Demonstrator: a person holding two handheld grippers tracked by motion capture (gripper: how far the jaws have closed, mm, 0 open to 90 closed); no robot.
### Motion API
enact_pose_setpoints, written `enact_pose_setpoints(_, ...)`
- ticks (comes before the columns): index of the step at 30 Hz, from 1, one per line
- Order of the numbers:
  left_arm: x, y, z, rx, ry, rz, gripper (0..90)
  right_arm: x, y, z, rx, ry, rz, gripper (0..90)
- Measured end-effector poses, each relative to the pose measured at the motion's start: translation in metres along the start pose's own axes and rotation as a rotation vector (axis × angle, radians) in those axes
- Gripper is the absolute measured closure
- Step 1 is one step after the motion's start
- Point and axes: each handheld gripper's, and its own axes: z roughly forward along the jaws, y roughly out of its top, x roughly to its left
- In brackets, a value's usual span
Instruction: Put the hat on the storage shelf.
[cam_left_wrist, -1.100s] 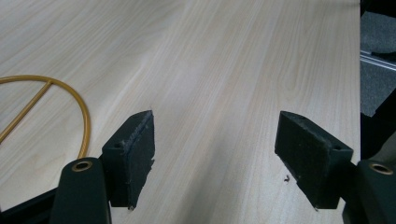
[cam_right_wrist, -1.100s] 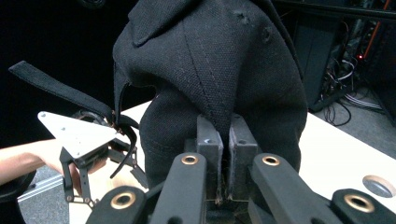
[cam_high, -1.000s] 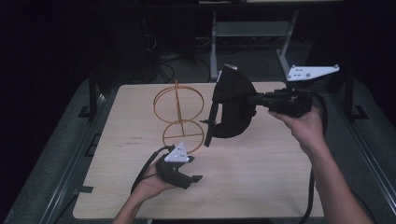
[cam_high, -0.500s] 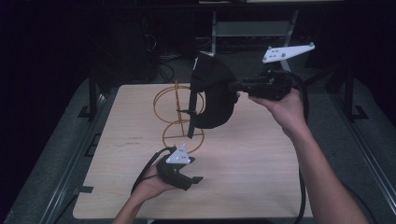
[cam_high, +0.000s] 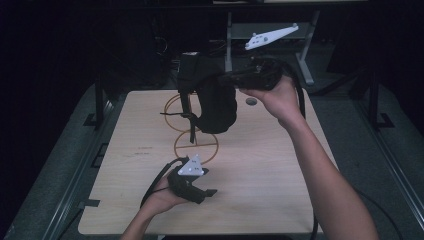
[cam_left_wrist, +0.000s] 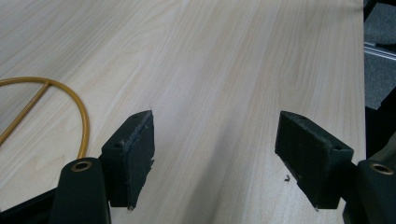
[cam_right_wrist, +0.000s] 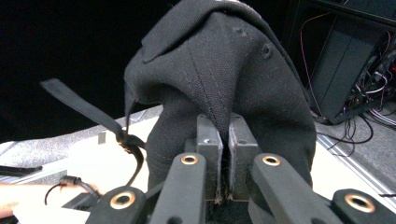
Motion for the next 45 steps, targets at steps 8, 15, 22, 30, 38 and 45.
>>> enact_pose_setpoints(8,0.003,-0.001,0.0,-0.008,0.005,-0.016,28.3,-0.004,0.014,0.023,0.03,0.01,-0.004,86.0)
enact_pose_setpoints(15,0.003,0.0,0.005,0.01,-0.006,-0.01,28.3,-0.007,0.021,0.043,0.037,0.033,0.007,85.8)
enact_pose_setpoints(22,0.002,0.0,0.006,0.011,-0.006,0.005,28.4,-0.009,0.026,0.066,0.053,0.056,0.025,85.0)
enact_pose_setpoints(30,0.003,0.0,0.005,0.011,-0.003,0.014,28.4,-0.011,0.025,0.108,0.088,0.085,0.056,84.9)
enact_pose_setpoints(38,-0.001,-0.001,0.011,0.024,-0.007,0.022,28.4,-0.01,0.022,0.134,0.095,0.011,0.047,46.9)
enact_pose_setpoints(45,-0.004,-0.003,0.014,0.04,-0.013,0.018,28.4,-0.017,0.007,0.118,0.102,0.016,0.07,37.9)
